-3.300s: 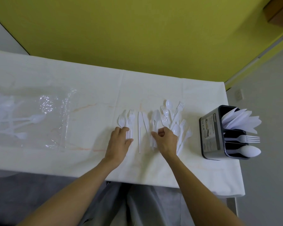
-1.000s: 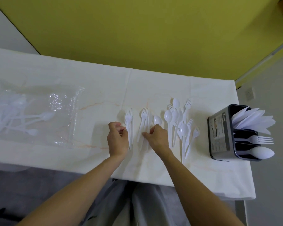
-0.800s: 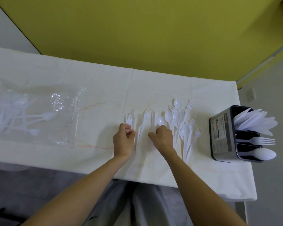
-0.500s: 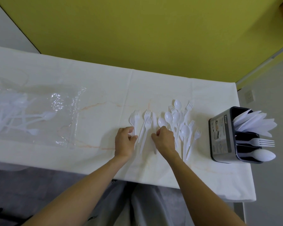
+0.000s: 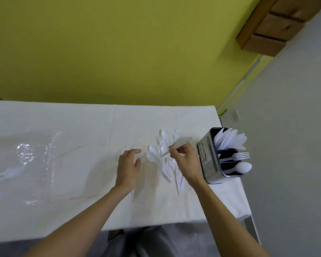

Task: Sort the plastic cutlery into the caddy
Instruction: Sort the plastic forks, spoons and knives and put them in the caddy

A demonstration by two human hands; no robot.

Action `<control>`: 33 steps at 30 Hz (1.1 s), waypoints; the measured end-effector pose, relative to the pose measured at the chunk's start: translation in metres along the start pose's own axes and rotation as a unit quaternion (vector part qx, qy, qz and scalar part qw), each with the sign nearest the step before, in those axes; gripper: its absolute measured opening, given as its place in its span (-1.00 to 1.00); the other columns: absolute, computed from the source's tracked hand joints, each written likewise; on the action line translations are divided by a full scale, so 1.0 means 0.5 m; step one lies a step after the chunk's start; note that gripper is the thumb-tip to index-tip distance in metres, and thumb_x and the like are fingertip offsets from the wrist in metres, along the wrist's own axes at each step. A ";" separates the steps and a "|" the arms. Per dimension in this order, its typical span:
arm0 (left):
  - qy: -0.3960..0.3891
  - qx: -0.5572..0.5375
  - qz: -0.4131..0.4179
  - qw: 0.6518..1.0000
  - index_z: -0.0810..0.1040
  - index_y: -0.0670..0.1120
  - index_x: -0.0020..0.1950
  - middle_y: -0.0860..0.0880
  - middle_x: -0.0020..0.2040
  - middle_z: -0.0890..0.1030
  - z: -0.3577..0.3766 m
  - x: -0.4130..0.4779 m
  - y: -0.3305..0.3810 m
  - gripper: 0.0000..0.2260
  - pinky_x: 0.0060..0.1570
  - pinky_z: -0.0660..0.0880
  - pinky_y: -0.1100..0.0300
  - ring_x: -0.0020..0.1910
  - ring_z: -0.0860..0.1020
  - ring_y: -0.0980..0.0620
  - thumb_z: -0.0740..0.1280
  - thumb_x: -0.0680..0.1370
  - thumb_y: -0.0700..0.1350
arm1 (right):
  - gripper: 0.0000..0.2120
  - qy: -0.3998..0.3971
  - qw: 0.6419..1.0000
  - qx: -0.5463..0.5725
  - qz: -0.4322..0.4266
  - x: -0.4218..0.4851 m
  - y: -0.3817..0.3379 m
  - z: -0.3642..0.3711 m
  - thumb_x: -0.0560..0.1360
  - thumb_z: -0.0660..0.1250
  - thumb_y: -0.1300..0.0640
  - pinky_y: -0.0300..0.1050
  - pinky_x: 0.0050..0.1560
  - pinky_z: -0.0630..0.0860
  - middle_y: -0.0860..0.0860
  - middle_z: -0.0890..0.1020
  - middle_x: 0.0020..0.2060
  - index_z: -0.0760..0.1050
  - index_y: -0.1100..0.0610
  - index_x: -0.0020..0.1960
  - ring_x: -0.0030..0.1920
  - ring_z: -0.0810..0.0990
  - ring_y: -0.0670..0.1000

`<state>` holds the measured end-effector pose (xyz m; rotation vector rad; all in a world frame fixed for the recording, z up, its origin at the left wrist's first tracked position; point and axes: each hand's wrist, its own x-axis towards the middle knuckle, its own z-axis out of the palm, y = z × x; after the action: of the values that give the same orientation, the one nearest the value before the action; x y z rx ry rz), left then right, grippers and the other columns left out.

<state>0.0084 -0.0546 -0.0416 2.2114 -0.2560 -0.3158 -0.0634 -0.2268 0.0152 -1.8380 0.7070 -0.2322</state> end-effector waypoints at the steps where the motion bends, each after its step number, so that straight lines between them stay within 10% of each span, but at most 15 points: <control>1: -0.014 -0.002 0.023 1.000 0.52 -0.04 0.24 0.00 0.23 0.51 0.010 0.006 0.026 -0.75 0.22 0.43 0.13 0.23 0.44 -0.02 0.26 0.58 -0.22 | -0.93 0.026 1.000 0.013 -0.010 0.000 -0.011 -0.032 0.49 0.37 0.11 -0.07 0.01 0.58 -0.04 0.65 -0.22 0.53 0.10 -0.13 -0.11 0.65 -0.04; 11: -0.080 -0.017 0.127 0.988 0.53 0.01 0.22 0.04 0.24 0.49 0.088 0.010 0.176 -0.78 0.19 0.38 0.21 0.23 0.40 0.03 0.24 0.60 -0.17 | -0.92 0.369 0.926 -0.047 -0.060 -0.017 -0.031 -0.277 0.53 0.36 0.18 -0.58 -0.21 0.36 -0.04 0.61 -0.23 0.46 0.11 -0.05 -0.22 0.59 -0.07; 15: -0.082 -0.007 0.123 0.989 0.54 0.00 0.20 0.03 0.24 0.51 0.100 0.006 0.177 -0.79 0.22 0.33 0.22 0.26 0.39 0.02 0.25 0.60 -0.18 | -0.92 0.276 0.956 -0.098 -0.007 0.010 0.021 -0.263 0.54 0.34 0.16 -0.15 -0.12 0.51 -0.03 0.63 -0.21 0.49 0.17 -0.03 -0.18 0.60 -0.03; 27: -0.086 0.035 0.081 0.992 0.56 0.00 0.18 0.02 0.19 0.53 0.071 0.006 0.088 -0.79 0.15 0.35 0.23 0.24 0.43 -0.01 0.26 0.59 -0.21 | -0.94 0.302 0.935 -0.138 -0.126 0.016 0.048 -0.208 0.55 0.32 0.22 -0.34 -0.23 0.38 -0.02 0.54 -0.22 0.52 0.17 0.03 -0.30 0.47 -0.08; 33: -0.233 0.161 0.143 0.948 0.30 -0.02 0.48 0.00 0.50 0.28 0.088 -0.028 0.026 -0.60 0.43 0.18 0.16 0.49 0.20 -0.03 0.19 0.63 -0.11 | -0.83 -0.044 0.950 -0.306 -0.041 -0.010 0.158 -0.091 0.57 0.30 0.14 -0.10 -0.06 0.54 0.06 0.61 0.02 0.56 0.16 0.12 -0.06 0.61 0.06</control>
<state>-0.0194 -0.0910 -0.0554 2.3458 -0.9337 -0.6726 -0.1173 -0.2777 -0.0385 -2.4549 0.6877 0.0272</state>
